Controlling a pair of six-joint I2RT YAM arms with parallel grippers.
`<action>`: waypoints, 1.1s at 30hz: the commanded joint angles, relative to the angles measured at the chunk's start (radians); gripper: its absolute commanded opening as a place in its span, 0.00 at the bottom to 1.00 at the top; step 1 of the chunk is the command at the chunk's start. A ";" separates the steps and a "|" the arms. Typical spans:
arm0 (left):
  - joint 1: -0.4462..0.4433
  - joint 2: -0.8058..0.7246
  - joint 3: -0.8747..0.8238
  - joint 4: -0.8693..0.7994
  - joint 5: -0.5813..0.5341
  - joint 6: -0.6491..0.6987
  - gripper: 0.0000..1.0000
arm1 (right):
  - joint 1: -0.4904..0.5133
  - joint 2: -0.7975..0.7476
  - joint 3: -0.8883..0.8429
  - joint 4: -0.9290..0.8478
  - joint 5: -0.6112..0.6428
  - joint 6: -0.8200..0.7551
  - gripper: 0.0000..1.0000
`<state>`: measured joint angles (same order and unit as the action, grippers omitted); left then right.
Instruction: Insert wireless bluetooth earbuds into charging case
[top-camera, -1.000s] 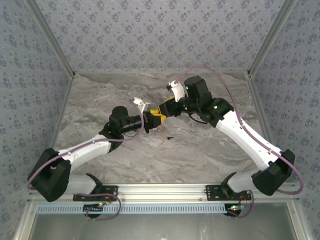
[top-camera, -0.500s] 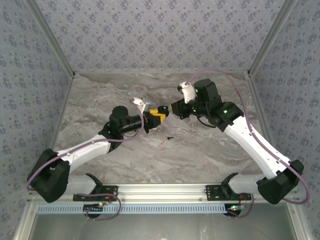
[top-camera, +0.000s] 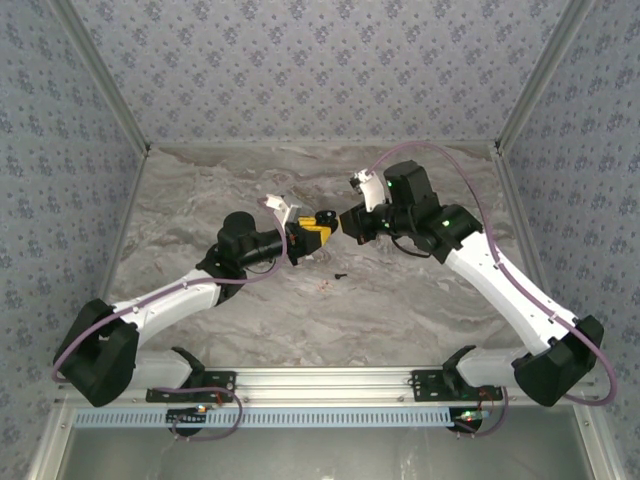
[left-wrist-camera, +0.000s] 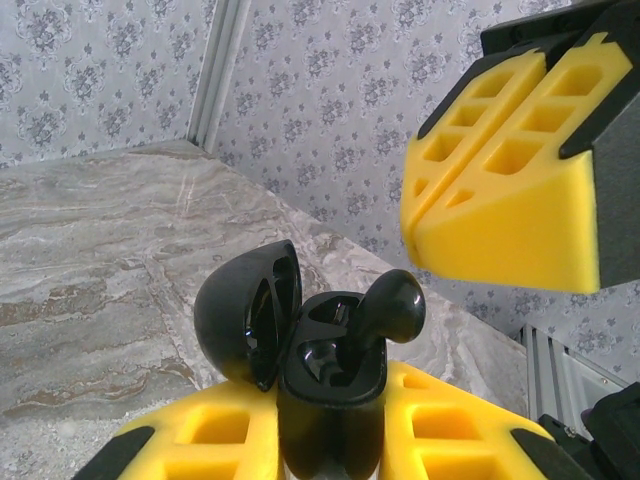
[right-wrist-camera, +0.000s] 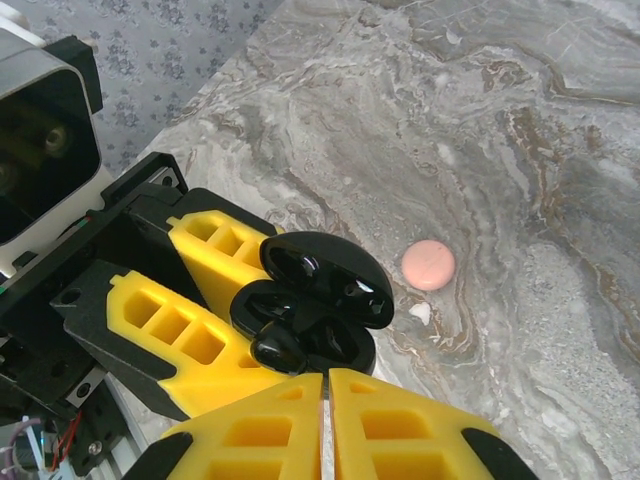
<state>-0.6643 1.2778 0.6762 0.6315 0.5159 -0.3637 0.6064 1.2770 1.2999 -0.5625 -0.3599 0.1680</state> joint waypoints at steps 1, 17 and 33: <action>-0.009 -0.020 0.039 0.048 0.015 0.005 0.21 | 0.001 0.015 0.002 -0.014 -0.036 0.001 0.12; -0.009 -0.022 0.037 0.043 0.020 0.006 0.21 | 0.033 0.038 0.015 0.005 -0.074 0.004 0.13; -0.014 -0.008 0.042 0.033 0.029 0.017 0.21 | 0.062 0.074 0.049 0.010 -0.111 -0.012 0.14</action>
<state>-0.6682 1.2781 0.6762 0.6086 0.5114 -0.3634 0.6556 1.3380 1.3155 -0.5510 -0.4431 0.1677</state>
